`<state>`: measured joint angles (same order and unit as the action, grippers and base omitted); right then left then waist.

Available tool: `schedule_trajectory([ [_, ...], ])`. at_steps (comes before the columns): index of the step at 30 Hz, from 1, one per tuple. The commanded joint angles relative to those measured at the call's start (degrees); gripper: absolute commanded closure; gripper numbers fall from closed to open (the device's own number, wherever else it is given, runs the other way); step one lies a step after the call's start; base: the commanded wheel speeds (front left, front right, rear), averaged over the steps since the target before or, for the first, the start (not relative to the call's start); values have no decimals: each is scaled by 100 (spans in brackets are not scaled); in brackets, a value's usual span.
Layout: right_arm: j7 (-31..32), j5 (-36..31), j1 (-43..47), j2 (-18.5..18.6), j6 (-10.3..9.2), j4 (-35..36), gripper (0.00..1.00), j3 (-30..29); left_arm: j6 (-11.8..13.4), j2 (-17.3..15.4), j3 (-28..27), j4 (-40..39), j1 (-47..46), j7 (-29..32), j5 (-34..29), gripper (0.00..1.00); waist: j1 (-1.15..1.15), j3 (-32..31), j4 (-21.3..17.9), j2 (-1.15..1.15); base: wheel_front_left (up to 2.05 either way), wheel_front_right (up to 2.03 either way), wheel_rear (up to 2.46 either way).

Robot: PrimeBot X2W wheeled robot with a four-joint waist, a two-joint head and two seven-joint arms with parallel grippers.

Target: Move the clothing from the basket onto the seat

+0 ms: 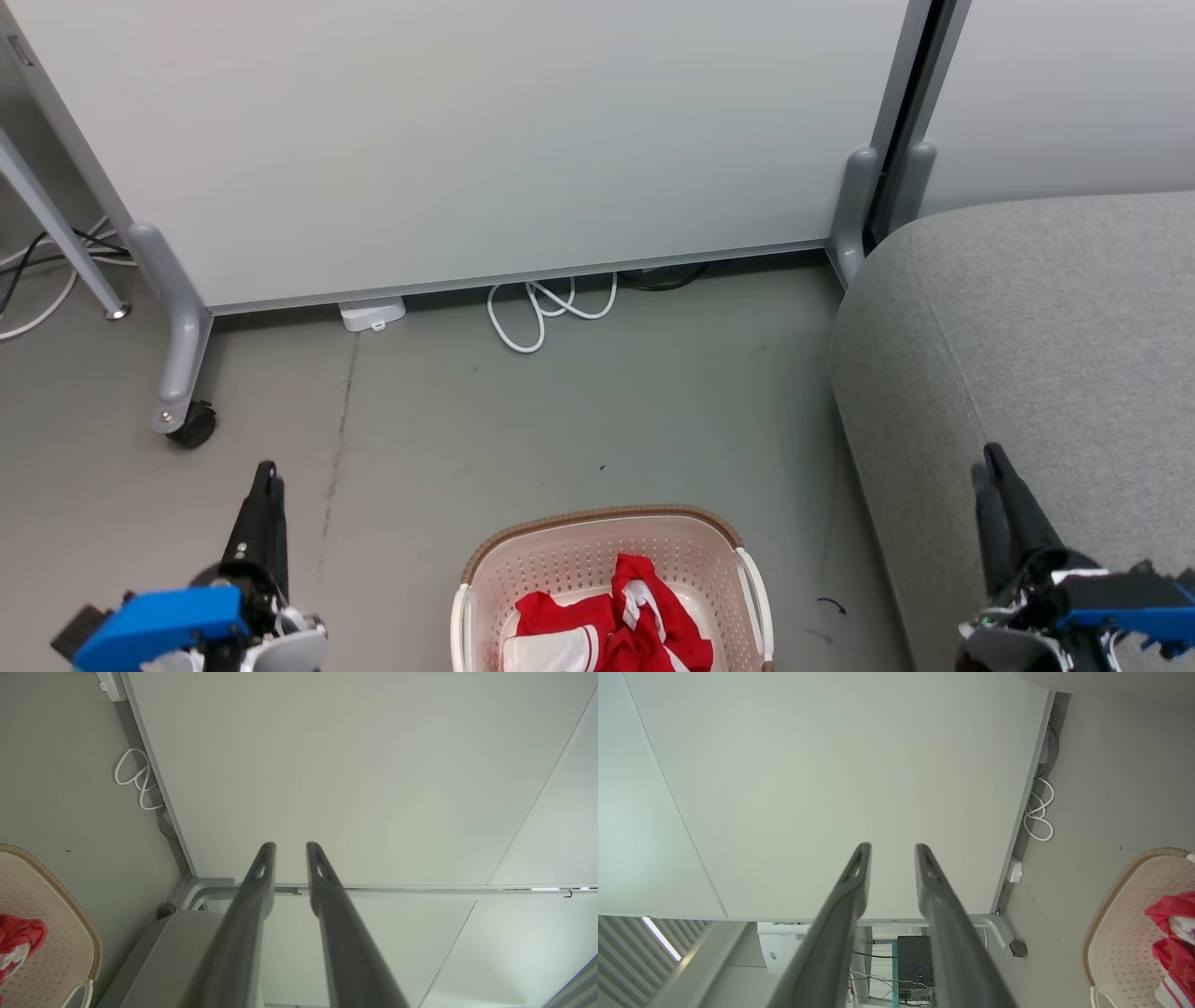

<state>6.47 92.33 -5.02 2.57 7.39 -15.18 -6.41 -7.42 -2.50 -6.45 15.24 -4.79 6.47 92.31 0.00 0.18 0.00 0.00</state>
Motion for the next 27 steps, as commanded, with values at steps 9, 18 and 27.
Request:
schedule_trajectory([
  [9, -191, -51, 119, -9, 0, -43, 0, 175, 3, 23, 150, 70, 151, -191, -31, 0, 0, -1, -1, 0, 0, 0, 0],
  [18, -436, -591, 128, -2, 2, -61, 0, 279, 86, 13, 263, 7, 158, -436, -585, 0, 0, -7, 0, 0, 0, 0, 0],
  [27, -659, -1415, 129, 4, 4, -69, 0, 341, 148, 4, 379, -202, 228, -658, -1573, 0, 0, -13, 5, 0, 0, 0, 0],
])
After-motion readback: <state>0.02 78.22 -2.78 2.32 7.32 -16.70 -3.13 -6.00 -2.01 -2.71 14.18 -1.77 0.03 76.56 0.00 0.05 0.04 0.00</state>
